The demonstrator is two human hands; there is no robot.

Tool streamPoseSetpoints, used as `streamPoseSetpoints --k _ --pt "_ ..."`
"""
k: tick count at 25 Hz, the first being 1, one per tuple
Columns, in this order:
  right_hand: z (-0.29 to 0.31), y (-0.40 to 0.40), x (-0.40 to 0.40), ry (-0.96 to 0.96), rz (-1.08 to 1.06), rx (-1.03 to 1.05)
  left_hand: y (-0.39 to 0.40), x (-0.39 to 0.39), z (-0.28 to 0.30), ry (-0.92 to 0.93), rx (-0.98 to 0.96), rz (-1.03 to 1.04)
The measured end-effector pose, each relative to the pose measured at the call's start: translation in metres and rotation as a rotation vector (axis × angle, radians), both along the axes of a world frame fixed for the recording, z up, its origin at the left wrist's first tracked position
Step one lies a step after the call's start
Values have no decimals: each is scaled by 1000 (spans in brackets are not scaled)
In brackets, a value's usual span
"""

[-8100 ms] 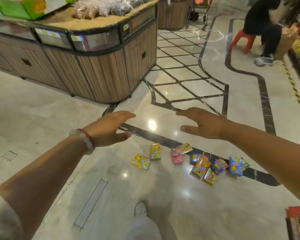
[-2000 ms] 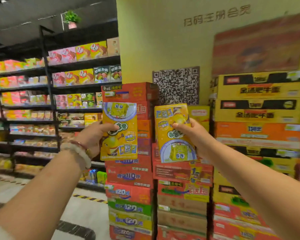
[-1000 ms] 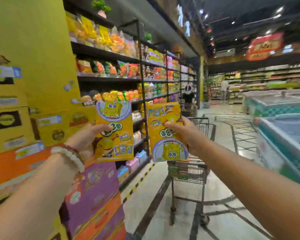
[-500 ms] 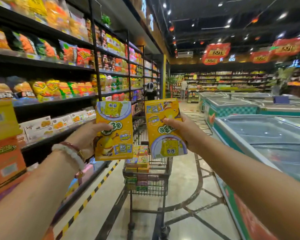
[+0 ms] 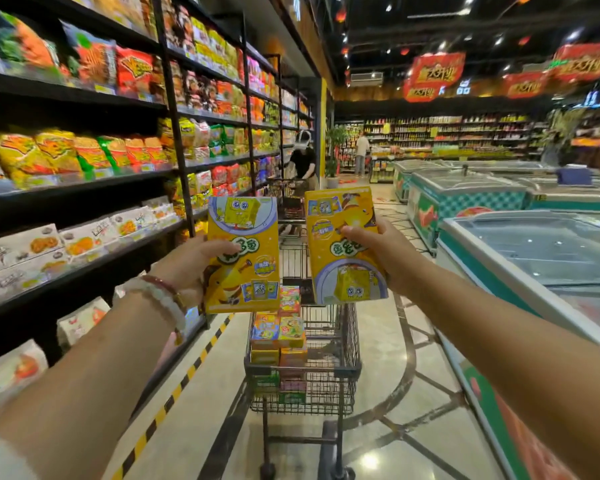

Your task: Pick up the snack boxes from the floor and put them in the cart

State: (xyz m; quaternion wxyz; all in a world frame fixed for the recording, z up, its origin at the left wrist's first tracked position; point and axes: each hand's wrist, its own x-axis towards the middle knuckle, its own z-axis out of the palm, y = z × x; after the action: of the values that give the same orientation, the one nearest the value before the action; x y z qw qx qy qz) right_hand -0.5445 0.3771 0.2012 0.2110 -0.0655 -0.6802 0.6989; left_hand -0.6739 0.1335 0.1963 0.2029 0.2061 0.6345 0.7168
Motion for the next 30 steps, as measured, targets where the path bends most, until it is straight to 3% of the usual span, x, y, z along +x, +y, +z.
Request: streamPoseSetpoints --k 13,22,30 --pt "-62 81 -178 -98 -81 -105 72 -176 -57 -171 -81 -19" --pt "-119 173 -324 -183 6 -168 167 -297 -106 -277 -121 84" --pt "-183 215 -431 -353 -17 -263 204 -406 -183 -436 -137 215"
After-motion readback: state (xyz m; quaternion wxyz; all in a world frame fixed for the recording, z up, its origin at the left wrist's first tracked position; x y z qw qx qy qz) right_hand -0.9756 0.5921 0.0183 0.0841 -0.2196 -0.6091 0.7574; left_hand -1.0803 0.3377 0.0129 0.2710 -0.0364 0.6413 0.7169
